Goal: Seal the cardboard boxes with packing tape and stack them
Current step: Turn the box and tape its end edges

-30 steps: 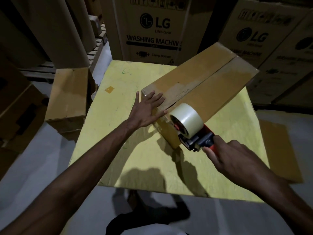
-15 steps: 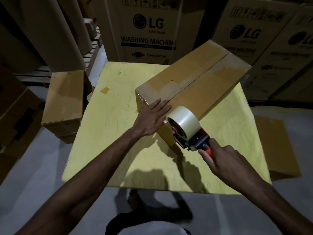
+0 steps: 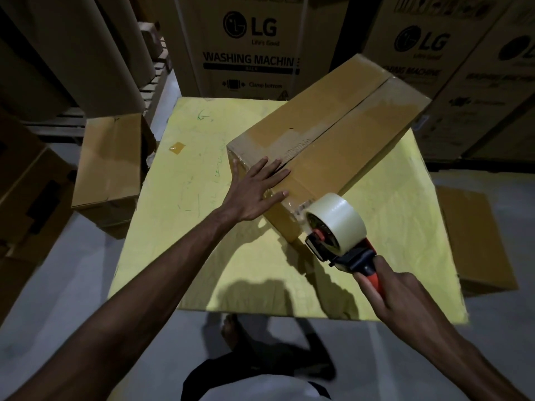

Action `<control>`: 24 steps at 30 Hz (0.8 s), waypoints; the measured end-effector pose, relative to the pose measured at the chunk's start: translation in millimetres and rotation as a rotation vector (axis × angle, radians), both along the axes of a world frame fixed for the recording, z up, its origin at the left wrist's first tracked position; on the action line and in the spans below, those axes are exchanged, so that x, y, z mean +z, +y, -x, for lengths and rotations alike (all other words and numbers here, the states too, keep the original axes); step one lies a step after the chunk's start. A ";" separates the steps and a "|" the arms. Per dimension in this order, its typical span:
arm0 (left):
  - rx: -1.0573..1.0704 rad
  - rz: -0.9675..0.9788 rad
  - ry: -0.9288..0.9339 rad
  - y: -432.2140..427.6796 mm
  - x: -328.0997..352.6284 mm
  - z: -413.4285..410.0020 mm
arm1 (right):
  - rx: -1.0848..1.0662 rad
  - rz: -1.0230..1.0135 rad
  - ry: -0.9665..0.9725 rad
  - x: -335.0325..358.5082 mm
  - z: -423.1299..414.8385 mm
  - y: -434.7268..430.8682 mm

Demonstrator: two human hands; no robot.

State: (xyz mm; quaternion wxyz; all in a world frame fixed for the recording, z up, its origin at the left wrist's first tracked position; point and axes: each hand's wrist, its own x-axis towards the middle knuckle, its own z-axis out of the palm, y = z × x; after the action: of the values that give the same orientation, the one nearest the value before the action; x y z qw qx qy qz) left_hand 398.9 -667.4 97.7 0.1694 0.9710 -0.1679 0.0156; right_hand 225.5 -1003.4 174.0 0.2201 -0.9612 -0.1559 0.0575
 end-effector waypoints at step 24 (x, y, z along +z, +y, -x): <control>-0.119 -0.001 -0.048 -38.1 -10.4 44.3 | -0.433 -0.497 0.018 -158.1 8.3 71.0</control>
State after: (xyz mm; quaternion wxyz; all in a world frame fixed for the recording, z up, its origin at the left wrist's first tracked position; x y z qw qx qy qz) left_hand 354.6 -705.5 87.3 0.1653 0.9587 -0.2296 0.0287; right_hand 217.2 -932.4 15.9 0.4564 -0.8884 0.0448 -0.0217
